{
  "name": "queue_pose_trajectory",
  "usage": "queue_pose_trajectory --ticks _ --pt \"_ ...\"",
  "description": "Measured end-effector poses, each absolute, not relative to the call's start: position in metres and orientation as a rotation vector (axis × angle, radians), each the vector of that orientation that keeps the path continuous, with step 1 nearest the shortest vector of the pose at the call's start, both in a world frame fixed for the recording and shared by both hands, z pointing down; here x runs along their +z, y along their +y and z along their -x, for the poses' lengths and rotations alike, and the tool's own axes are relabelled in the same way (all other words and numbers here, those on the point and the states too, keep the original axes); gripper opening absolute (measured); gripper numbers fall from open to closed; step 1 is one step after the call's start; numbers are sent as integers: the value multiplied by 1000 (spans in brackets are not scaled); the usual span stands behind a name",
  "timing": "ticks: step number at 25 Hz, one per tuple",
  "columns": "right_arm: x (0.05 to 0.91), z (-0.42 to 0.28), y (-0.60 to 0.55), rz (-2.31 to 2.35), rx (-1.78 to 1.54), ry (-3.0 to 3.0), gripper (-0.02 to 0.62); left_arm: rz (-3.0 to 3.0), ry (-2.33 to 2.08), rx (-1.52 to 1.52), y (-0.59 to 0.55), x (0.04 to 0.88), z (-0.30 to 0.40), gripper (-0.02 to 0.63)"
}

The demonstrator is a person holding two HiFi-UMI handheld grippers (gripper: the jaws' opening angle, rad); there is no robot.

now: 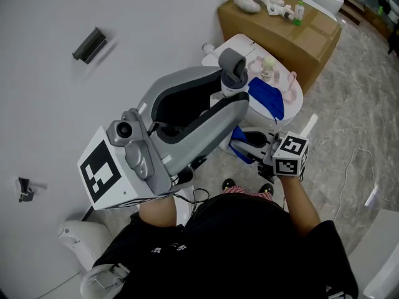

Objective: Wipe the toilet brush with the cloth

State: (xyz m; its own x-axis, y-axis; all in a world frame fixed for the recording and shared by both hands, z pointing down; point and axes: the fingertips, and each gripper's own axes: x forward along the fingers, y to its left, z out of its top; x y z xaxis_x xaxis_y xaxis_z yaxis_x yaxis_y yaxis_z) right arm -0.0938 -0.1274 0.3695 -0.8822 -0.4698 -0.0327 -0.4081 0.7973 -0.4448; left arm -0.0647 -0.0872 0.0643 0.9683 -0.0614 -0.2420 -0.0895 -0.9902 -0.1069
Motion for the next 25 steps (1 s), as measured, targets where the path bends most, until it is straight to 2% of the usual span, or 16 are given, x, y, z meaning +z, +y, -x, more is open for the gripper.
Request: queue_pose_trajectory --ticks 25 --pt "321 35 -134 988 -483 2688 64 2977 228 152 -106 114 74 94"
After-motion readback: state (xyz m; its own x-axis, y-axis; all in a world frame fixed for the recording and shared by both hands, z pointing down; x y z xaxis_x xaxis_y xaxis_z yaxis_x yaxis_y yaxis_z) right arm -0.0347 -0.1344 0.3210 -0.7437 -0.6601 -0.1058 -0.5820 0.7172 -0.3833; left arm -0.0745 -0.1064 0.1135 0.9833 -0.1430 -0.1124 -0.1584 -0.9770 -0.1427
